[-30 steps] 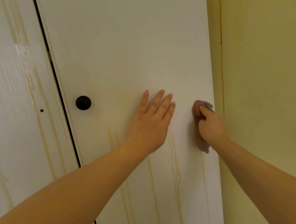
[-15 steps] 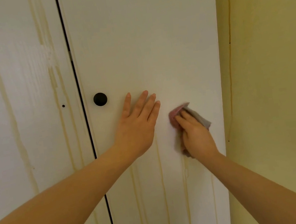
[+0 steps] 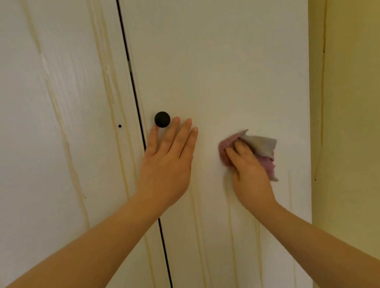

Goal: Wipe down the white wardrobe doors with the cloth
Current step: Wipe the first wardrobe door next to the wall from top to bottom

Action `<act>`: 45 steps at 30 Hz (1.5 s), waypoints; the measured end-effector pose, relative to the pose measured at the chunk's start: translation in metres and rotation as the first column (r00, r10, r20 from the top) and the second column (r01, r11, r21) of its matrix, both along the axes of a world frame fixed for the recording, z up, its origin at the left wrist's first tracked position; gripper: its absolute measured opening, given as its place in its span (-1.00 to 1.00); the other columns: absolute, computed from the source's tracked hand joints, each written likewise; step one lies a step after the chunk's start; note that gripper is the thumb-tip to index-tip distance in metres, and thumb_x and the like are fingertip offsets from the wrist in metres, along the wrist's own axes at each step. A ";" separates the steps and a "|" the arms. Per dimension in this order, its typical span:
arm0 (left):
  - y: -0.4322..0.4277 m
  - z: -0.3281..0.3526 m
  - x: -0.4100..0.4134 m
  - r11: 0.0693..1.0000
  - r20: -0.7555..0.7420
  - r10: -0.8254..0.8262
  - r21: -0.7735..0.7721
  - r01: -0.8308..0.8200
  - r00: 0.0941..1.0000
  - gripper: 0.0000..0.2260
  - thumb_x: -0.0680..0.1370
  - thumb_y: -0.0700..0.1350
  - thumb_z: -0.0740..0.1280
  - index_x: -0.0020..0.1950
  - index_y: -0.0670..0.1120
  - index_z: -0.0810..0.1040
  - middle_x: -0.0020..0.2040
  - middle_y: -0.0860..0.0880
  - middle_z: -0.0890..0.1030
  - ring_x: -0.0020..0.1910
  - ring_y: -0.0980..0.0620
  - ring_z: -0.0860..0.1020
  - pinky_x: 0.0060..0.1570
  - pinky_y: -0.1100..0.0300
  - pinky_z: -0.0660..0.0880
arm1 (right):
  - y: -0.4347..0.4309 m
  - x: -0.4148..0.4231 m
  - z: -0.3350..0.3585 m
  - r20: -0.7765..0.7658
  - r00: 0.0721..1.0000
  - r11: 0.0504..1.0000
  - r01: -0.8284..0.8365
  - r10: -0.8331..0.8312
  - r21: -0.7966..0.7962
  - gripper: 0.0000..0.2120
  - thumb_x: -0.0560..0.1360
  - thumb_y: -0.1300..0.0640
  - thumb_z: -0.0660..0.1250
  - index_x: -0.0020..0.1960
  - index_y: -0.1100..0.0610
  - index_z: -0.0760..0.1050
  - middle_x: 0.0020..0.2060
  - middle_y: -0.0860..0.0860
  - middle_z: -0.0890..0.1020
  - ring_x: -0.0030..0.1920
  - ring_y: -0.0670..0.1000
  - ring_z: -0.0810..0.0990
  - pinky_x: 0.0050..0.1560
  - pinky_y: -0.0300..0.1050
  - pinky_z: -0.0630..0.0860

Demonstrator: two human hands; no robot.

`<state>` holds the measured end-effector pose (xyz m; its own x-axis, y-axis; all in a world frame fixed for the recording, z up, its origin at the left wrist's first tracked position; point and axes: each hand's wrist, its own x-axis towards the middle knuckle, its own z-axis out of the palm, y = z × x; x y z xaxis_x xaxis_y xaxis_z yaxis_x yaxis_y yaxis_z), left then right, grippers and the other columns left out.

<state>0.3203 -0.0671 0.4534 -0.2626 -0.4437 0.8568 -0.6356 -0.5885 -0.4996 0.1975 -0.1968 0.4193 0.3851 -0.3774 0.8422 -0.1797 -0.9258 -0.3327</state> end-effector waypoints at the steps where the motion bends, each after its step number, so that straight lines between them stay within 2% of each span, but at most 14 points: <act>1: 0.003 -0.001 0.002 1.000 0.003 0.004 -0.003 -0.004 1.000 -0.54 0.53 -0.14 0.22 0.43 -0.19 0.32 0.43 -0.16 0.38 0.43 -0.16 0.30 0.40 -0.19 0.11 | 0.003 0.003 -0.003 -0.012 0.999 0.998 -0.046 0.045 -0.042 -0.54 0.46 0.37 0.03 0.35 0.30 0.35 0.39 0.20 0.32 0.42 0.06 0.21 0.38 -0.24 0.05; 5: 0.015 -0.007 0.008 0.998 -0.013 0.002 -0.058 -0.003 1.000 -0.53 0.55 -0.15 0.20 0.46 -0.19 0.27 0.46 -0.14 0.33 0.44 -0.11 0.28 0.42 -0.15 0.09 | -0.007 0.003 0.018 0.065 0.997 0.999 0.031 -0.033 0.029 -0.54 0.51 0.45 0.06 0.38 0.26 0.32 0.43 0.13 0.26 0.45 0.02 0.17 0.32 -0.40 -0.06; 7: 0.020 -0.010 0.011 0.997 -0.019 0.005 -0.081 -0.006 1.000 -0.51 0.54 -0.19 0.24 0.46 -0.21 0.26 0.46 -0.15 0.32 0.45 -0.11 0.26 0.42 -0.16 0.08 | 0.006 0.010 0.019 0.078 0.994 0.997 0.074 -0.071 -0.037 -0.55 0.49 0.45 0.07 0.36 0.30 0.34 0.41 0.18 0.29 0.44 0.10 0.21 0.33 -0.38 -0.06; 12: 0.030 -0.019 0.016 0.996 -0.041 0.011 -0.087 -0.015 0.999 -0.53 0.55 -0.22 0.16 0.46 -0.23 0.22 0.46 -0.18 0.31 0.46 -0.12 0.20 0.43 -0.16 0.03 | 0.032 0.026 0.001 0.067 0.995 0.970 -0.063 0.080 -0.233 -0.57 0.33 0.44 0.18 0.18 0.35 0.51 0.20 0.31 0.51 0.23 0.25 0.48 0.27 -0.12 0.26; 16: 0.028 -0.024 0.010 0.995 -0.108 0.020 -0.095 -0.030 0.994 -0.53 0.54 -0.22 0.08 0.46 -0.24 0.20 0.47 -0.19 0.29 0.47 -0.12 0.19 0.42 -0.20 0.00 | 0.037 0.035 0.026 0.148 0.987 0.987 -0.032 0.056 -0.157 -0.56 0.36 0.44 0.15 0.23 0.39 0.45 0.25 0.32 0.46 0.28 0.28 0.41 0.27 0.13 0.25; 20: 0.030 -0.022 0.009 0.996 -0.116 0.018 -0.082 -0.028 0.993 -0.54 0.54 -0.24 0.04 0.45 -0.25 0.21 0.46 -0.19 0.31 0.46 -0.14 0.25 0.41 -0.22 -0.02 | 0.048 0.035 -0.015 0.031 0.997 0.951 -0.055 0.067 -0.303 -0.59 0.45 0.33 0.11 0.26 0.34 0.44 0.27 0.26 0.46 0.29 0.23 0.43 0.35 0.02 0.28; 22: 0.036 -0.023 0.011 0.998 -0.113 0.013 -0.067 -0.021 0.993 -0.55 0.54 -0.24 0.03 0.44 -0.25 0.23 0.45 -0.19 0.33 0.46 -0.13 0.24 0.41 -0.21 -0.02 | 0.048 0.030 -0.021 0.006 0.997 0.934 -0.068 0.075 -0.350 -0.58 0.46 0.28 0.05 0.23 0.33 0.48 0.24 0.25 0.49 0.25 0.24 0.48 0.26 0.09 0.35; 26: 0.042 -0.024 0.012 0.999 -0.091 0.027 -0.044 -0.031 0.995 -0.56 0.55 -0.24 0.03 0.45 -0.24 0.23 0.45 -0.18 0.33 0.46 -0.12 0.25 0.42 -0.22 -0.01 | 0.047 0.040 0.022 0.119 0.992 0.962 -0.018 0.052 -0.272 -0.55 0.45 0.27 0.01 0.23 0.35 0.48 0.23 0.29 0.49 0.26 0.25 0.45 0.25 0.12 0.26; 28: 0.046 -0.026 0.015 0.999 -0.079 0.031 -0.039 -0.034 0.996 -0.56 0.56 -0.24 0.03 0.45 -0.24 0.23 0.45 -0.19 0.33 0.46 -0.12 0.22 0.42 -0.22 -0.02 | 0.049 0.042 0.014 0.097 0.994 0.962 -0.028 0.056 -0.272 -0.55 0.45 0.26 0.02 0.26 0.35 0.45 0.26 0.28 0.46 0.29 0.25 0.41 0.27 0.13 0.25; 32: 0.054 -0.030 0.019 0.998 -0.051 0.056 -0.036 -0.058 0.997 -0.55 0.54 -0.23 0.11 0.44 -0.26 0.29 0.45 -0.19 0.33 0.46 -0.13 0.22 0.41 -0.23 0.01 | 0.052 0.032 -0.033 -0.012 0.998 0.929 -0.069 0.070 -0.365 -0.58 0.45 0.29 0.08 0.26 0.31 0.46 0.27 0.23 0.48 0.27 0.20 0.45 0.23 0.09 0.39; 37: 0.051 -0.033 0.015 0.997 -0.083 0.053 -0.049 -0.057 0.995 -0.54 0.54 -0.23 0.12 0.44 -0.25 0.26 0.45 -0.19 0.33 0.46 -0.13 0.20 0.41 -0.23 0.02 | 0.055 0.044 0.023 0.126 0.991 0.957 0.000 0.039 -0.292 -0.55 0.43 0.28 0.02 0.22 0.33 0.49 0.22 0.25 0.51 0.24 0.22 0.48 0.25 -0.03 0.28; 40: 0.051 -0.035 0.014 0.997 -0.101 0.050 -0.061 -0.056 0.994 -0.54 0.54 -0.22 0.11 0.45 -0.24 0.24 0.45 -0.19 0.32 0.46 -0.12 0.20 0.42 -0.23 0.01 | 0.059 0.046 -0.002 0.063 0.998 0.944 0.011 0.011 -0.330 -0.54 0.44 0.25 0.03 0.29 0.30 0.43 0.29 0.22 0.46 0.32 0.19 0.40 0.28 0.02 0.24; 42: 0.053 -0.036 0.016 0.997 -0.104 0.044 -0.058 -0.050 0.994 -0.55 0.55 -0.22 0.07 0.45 -0.25 0.24 0.45 -0.19 0.32 0.46 -0.12 0.20 0.42 -0.23 0.01 | 0.063 0.039 -0.031 0.000 1.000 0.930 -0.023 0.025 -0.368 -0.54 0.44 0.25 0.05 0.30 0.27 0.42 0.30 0.19 0.45 0.33 0.13 0.38 0.25 -0.02 0.33; 45: 0.053 -0.037 0.017 0.997 -0.091 0.042 -0.054 -0.047 0.995 -0.55 0.55 -0.22 0.06 0.45 -0.24 0.24 0.45 -0.18 0.32 0.46 -0.12 0.21 0.42 -0.23 0.03 | 0.069 0.039 -0.009 0.030 0.996 0.937 -0.068 0.084 -0.343 -0.54 0.44 0.26 0.03 0.27 0.27 0.46 0.27 0.20 0.48 0.29 0.16 0.45 0.22 -0.02 0.38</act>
